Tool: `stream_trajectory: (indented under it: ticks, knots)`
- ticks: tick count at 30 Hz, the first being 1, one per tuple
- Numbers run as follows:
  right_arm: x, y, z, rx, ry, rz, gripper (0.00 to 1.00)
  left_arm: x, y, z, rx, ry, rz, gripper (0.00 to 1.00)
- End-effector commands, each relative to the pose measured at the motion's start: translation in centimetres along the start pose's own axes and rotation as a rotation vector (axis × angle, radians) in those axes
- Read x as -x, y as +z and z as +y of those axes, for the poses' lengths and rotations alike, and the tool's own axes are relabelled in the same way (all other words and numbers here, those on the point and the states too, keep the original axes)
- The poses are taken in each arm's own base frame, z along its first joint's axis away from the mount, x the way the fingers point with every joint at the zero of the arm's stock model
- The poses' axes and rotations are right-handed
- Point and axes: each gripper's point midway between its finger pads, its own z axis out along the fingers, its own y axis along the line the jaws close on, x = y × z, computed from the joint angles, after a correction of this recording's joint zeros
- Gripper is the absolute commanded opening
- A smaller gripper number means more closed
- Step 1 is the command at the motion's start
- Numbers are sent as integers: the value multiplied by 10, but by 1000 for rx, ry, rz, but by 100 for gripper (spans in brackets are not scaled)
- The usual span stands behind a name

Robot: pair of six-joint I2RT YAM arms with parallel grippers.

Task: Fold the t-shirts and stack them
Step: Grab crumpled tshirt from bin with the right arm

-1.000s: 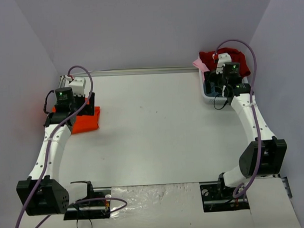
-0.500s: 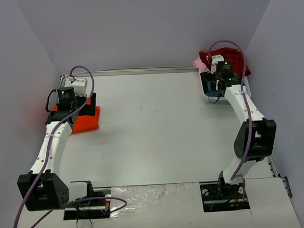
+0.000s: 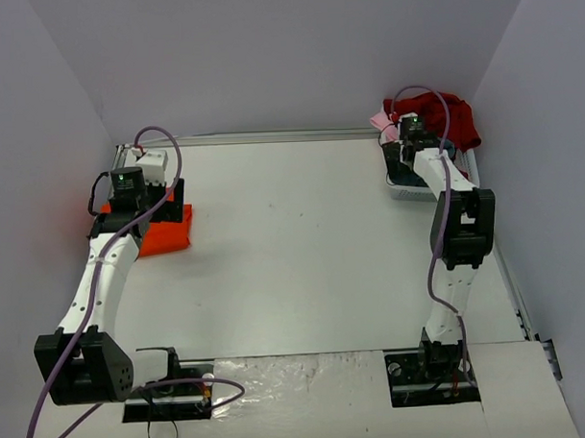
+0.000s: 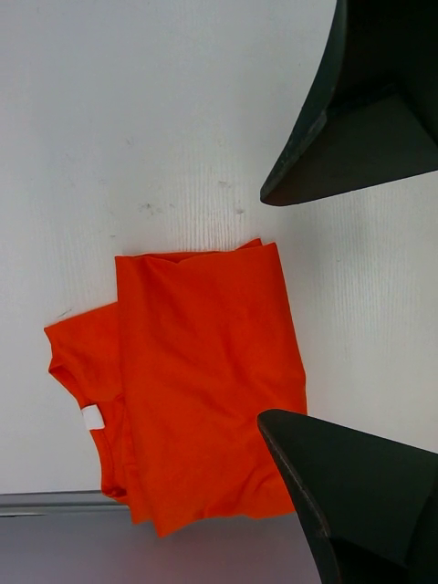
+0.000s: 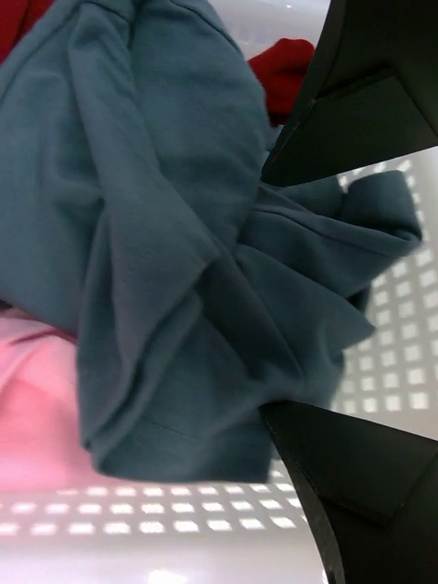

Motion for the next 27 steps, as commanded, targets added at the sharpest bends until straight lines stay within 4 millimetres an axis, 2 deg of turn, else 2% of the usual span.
stream_trajectory:
  ticks: [1, 3, 4, 5, 6, 9, 10, 12, 13, 15, 16, 18, 19, 20, 21, 23, 24, 26, 27]
  knots:
    - [15, 2, -21, -80, 14, -9, 100, 5, 0, 5, 28, 15, -18, 94]
    - [13, 13, -20, -86, 17, 4, 100, 2, 4, 7, 35, 18, -6, 94]
    - [19, 14, -21, -88, 31, -9, 99, 2, 5, 7, 35, 18, -4, 94]
    - [15, 22, -24, -92, 40, 4, 99, 1, 6, 7, 36, 18, 2, 94]
    - [12, 26, -36, -108, 60, 11, 98, 0, 8, 7, 36, 18, 7, 94]
    - [11, 33, -39, -103, 69, 14, 72, -3, 11, 8, 41, 20, 20, 94]
    - [11, 33, -41, -103, 73, 15, 53, -3, 11, 8, 42, 22, 21, 94]
    - [8, 34, -39, -97, 69, 21, 34, -3, 12, 7, 36, 26, 23, 95]
    - [11, 29, -41, -96, 73, 11, 13, -4, 12, 6, 31, 28, 22, 100]
    - [10, 24, -39, -85, 76, 7, 0, 2, 8, 7, 32, 31, -5, 88]
    - [16, 14, -43, -86, 85, -11, 0, 0, 7, 7, 36, 30, -8, 79]
    - [21, 2, -43, -65, 95, -35, 0, 4, 3, 7, 38, 35, -30, 69]
    - [32, -12, -47, -65, 106, -70, 0, 3, 3, 7, 38, 35, -28, 64]
    - [36, -20, -49, -64, 110, -83, 0, 3, 3, 7, 36, 35, -28, 55]
    - [42, -28, -50, -59, 117, -102, 0, 1, 3, 7, 37, 35, -22, 50]
    - [58, -54, -57, -56, 130, -154, 0, 1, 3, 7, 39, 32, -16, 45]
    - [69, -71, -62, -56, 138, -194, 0, 2, 2, 8, 39, 32, -19, 45]
    - [80, -91, -64, -50, 139, -230, 0, 2, 2, 6, 33, 29, -20, 45]
    - [88, -108, -69, -52, 149, -265, 0, 3, 2, 5, 24, 30, -20, 46]
